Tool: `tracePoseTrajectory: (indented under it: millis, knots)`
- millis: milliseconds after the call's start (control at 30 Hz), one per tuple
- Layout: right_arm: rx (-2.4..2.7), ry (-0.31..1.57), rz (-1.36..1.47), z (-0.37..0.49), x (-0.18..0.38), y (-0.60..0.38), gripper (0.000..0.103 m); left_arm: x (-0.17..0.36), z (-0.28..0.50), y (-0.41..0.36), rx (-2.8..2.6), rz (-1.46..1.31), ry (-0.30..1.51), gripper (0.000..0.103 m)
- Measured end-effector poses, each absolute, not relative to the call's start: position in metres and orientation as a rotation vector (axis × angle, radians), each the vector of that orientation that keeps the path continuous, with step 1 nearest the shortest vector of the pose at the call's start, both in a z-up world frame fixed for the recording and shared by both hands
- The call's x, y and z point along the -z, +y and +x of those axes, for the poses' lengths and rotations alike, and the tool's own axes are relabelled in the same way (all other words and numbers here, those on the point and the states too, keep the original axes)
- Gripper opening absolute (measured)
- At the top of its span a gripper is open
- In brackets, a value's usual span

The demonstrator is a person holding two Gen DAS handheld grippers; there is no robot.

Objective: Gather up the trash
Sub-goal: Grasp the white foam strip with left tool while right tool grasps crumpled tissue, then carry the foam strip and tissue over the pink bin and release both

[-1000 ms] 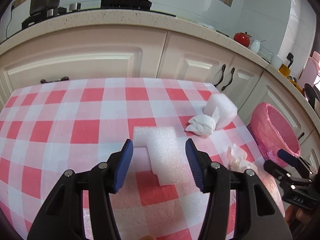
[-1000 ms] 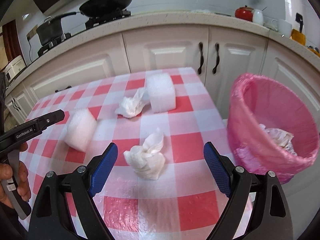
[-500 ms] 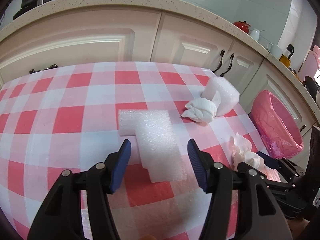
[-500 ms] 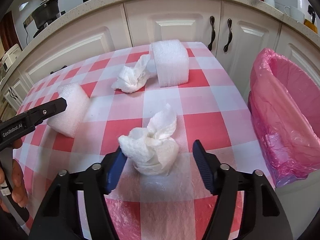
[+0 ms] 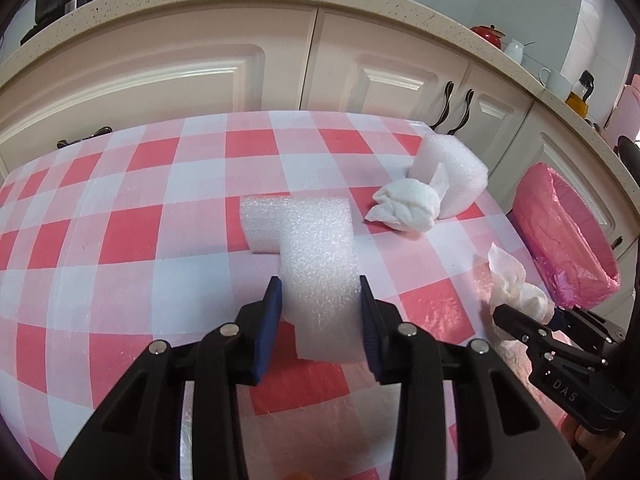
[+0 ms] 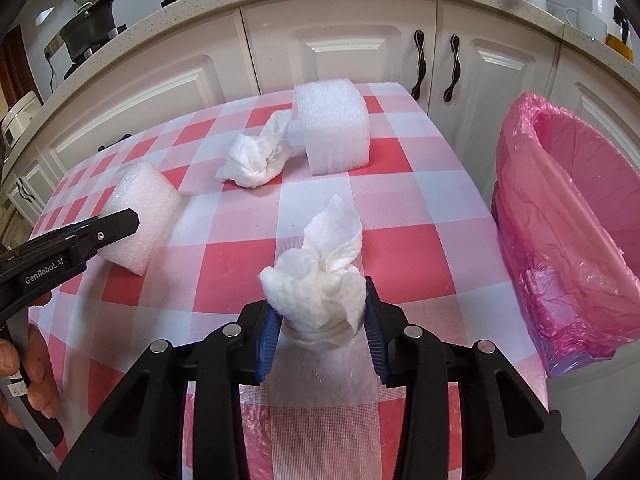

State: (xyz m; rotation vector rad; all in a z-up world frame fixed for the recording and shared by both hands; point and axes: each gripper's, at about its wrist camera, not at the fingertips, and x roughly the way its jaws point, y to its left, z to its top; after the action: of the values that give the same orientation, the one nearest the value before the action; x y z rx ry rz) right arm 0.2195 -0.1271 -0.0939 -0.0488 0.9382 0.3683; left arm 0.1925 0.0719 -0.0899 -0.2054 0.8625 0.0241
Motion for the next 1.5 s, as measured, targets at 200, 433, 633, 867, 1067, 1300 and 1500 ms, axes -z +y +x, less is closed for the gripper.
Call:
tracePoseTrajectory:
  millis: [200, 433, 633, 867, 1067, 1300, 1500]
  knots:
    - [-0.368, 0.902, -0.029, 0.215, 0.077, -0.135, 0.037, 0.074, 0.188, 0.065, -0.012, -0.194, 0.831, 0.035]
    - [-0.359, 0.852, -0.011, 0.208, 0.056, -0.151, 0.037, 0.054, 0.183, 0.049, 0.009, -0.178, 0.793, 0.035]
    - [-0.346, 0.82, -0.002, 0.204, 0.041, -0.165, 0.037, 0.039, 0.181, 0.034, 0.035, -0.162, 0.766, 0.035]
    - [-0.315, 0.783, 0.01, 0.205, 0.025, -0.185, 0.037, 0.023, 0.183, 0.011, 0.076, -0.141, 0.732, 0.035]
    - [-0.283, 0.755, 0.013, 0.209, 0.012, -0.208, 0.037, 0.011, 0.191, -0.016, 0.117, -0.112, 0.711, 0.035]
    - [-0.229, 0.722, 0.038, 0.22, -0.001, -0.245, 0.037, -0.001, 0.201, -0.046, 0.16, -0.076, 0.694, 0.035]
    - [-0.187, 0.704, 0.051, 0.232, -0.01, -0.279, 0.037, -0.013, 0.213, -0.074, 0.202, -0.043, 0.677, 0.035]
